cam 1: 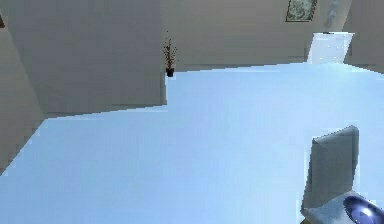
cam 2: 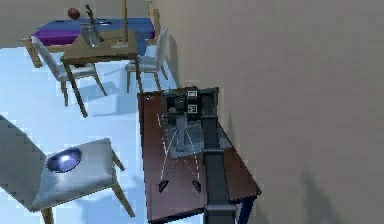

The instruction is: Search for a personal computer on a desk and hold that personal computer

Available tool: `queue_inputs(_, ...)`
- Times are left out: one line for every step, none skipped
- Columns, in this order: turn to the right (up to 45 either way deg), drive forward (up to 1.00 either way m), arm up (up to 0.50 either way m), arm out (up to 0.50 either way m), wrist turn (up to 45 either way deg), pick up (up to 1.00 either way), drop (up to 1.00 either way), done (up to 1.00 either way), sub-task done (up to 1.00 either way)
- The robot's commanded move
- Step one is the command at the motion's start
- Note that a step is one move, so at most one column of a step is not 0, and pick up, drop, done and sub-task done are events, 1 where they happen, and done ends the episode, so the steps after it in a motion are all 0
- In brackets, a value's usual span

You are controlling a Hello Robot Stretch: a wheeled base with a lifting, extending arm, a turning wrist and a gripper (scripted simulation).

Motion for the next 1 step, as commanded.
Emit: queue_inputs(0.0,0.00,0.00,0.00,45.0,0.00,0.00,0.00,0.00)
